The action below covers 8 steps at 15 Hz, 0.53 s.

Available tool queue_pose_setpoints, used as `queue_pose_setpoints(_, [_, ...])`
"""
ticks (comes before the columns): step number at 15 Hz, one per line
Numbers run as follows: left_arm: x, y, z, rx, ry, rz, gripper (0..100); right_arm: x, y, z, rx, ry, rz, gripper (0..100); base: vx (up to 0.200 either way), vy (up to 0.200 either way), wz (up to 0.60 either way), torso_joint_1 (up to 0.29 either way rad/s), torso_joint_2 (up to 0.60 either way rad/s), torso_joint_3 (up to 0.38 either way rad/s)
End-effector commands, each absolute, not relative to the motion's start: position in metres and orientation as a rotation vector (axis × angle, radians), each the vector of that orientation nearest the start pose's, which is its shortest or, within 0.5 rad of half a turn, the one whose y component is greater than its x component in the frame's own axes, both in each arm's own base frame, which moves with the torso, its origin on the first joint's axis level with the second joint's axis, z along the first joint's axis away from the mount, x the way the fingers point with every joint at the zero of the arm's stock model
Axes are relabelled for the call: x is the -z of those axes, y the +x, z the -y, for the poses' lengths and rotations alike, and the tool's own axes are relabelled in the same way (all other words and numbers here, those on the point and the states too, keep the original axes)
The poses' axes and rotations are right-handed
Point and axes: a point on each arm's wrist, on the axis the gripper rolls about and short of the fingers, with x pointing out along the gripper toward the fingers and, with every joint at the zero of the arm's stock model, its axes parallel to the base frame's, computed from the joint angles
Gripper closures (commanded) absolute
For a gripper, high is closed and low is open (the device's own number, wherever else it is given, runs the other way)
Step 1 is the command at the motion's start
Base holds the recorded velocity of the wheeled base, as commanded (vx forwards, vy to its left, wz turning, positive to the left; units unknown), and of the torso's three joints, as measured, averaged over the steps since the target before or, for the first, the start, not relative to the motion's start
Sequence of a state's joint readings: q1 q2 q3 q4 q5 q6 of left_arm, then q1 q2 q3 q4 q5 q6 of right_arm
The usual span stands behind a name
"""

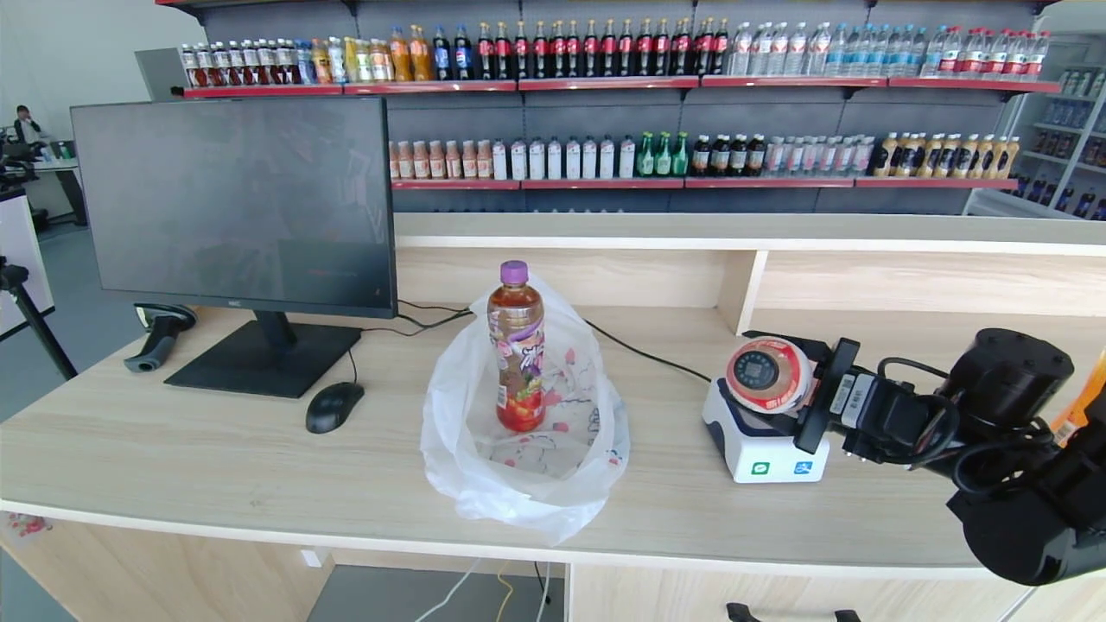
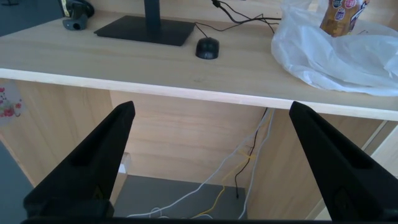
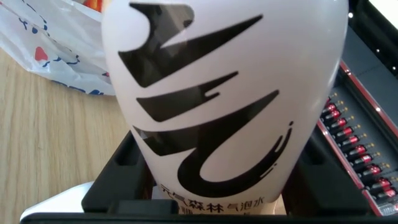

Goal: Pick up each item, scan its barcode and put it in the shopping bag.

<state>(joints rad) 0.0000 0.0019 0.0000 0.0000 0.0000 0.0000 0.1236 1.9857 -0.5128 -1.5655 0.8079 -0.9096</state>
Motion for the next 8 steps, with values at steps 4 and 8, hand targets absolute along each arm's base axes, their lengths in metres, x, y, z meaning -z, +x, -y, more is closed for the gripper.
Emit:
queue_pose_setpoints(4, [-0.076, -0.023, 0.0, 0.0, 0.0, -0.002, 0, -0.135, 0.295, -0.057, -0.811, -0.869, 0.56, 100, 0.0, 0.0, 0.0, 0.0, 0.0, 0.0])
queue_pose_setpoints(8, [-0.076, -0.023, 0.0, 0.0, 0.0, -0.002, 0, -0.162, 0.283, -0.07, -0.757, -0.775, 0.581, 100, 0.0, 0.0, 0.0, 0.0, 0.0, 0.0])
